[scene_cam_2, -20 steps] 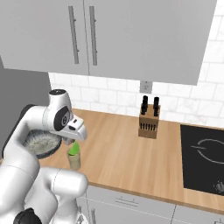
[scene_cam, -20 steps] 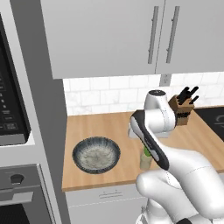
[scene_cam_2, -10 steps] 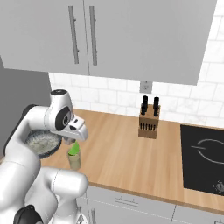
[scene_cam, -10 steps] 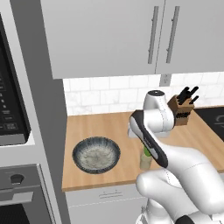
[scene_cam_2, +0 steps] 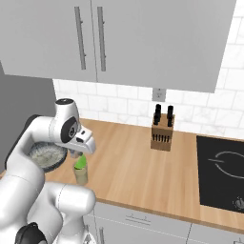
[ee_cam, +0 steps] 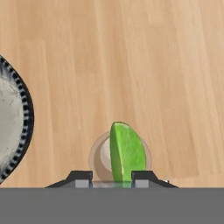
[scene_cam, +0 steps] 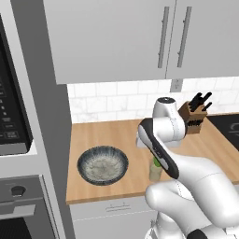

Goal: Grab a lemon wedge from the fridge and one ice cube from the ice bowl, and put them in the glass of lemonade.

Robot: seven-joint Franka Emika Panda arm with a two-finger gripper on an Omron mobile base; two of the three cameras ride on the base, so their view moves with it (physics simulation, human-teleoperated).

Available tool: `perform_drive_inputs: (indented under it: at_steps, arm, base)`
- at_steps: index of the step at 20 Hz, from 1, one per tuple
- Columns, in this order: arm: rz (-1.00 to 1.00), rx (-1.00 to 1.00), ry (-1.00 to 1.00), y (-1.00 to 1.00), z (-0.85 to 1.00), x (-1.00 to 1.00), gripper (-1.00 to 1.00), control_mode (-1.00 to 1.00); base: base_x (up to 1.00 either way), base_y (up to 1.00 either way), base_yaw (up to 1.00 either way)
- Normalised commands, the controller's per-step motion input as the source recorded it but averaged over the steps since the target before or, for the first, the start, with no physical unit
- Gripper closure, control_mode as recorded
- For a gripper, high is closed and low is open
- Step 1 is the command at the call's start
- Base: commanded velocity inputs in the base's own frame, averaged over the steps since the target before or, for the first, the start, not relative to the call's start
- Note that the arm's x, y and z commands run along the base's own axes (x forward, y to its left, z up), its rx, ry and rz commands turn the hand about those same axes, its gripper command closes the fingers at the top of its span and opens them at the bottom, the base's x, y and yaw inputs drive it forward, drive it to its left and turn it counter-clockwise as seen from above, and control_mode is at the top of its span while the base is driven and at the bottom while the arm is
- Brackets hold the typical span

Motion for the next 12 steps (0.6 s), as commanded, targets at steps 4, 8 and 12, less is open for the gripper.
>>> perform_drive_inputs:
  at_steps: [4, 8, 12]
  arm:
    - [0.00, 0.00, 0.00, -0.14, -0.01, 0.01, 1.00, -1.00]
    - [0.00, 0.00, 0.00, 0.00, 0.00, 0.00, 1.00, -1.00]
    - [0.00, 0.00, 0.00, -0.01, 0.00, 0.00, 1.00, -1.00]
  base:
    - [0.00, 0.00, 0.00]
    - [0.00, 0.00, 0.00]
    - [0.00, 0.00, 0.00]
